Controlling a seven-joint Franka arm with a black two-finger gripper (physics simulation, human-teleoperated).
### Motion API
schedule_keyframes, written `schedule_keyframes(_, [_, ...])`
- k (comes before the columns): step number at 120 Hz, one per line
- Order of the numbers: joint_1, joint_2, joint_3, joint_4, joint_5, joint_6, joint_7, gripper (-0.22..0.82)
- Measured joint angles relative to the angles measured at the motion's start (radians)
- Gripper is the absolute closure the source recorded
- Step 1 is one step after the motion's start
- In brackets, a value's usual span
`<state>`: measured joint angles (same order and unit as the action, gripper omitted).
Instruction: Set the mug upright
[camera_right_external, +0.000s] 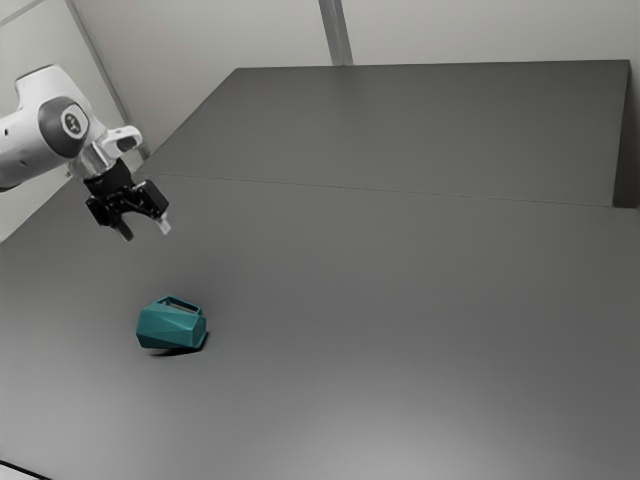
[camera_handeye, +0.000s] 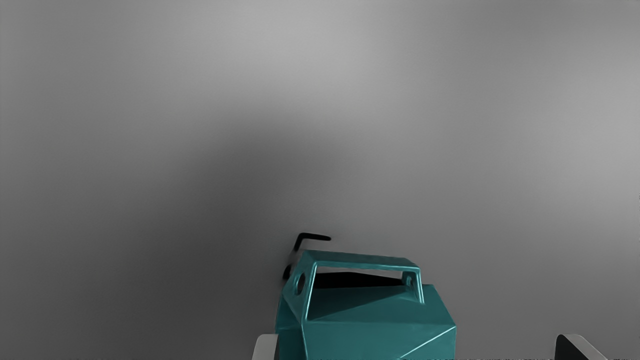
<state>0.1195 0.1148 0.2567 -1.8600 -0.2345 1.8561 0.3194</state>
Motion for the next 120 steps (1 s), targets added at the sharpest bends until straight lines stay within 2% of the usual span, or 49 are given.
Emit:
schedule_keyframes(16, [0.060, 0.037, -0.013, 0.000, -0.051, -0.026, 0.052, 0.00])
schedule_keyframes(58, [0.114, 0.158, -0.018, -0.010, -0.114, -0.065, 0.163, 0.00])
schedule_keyframes(120, [0.180, 0.165, -0.016, -0.097, -0.220, -0.133, 0.252, 0.00])
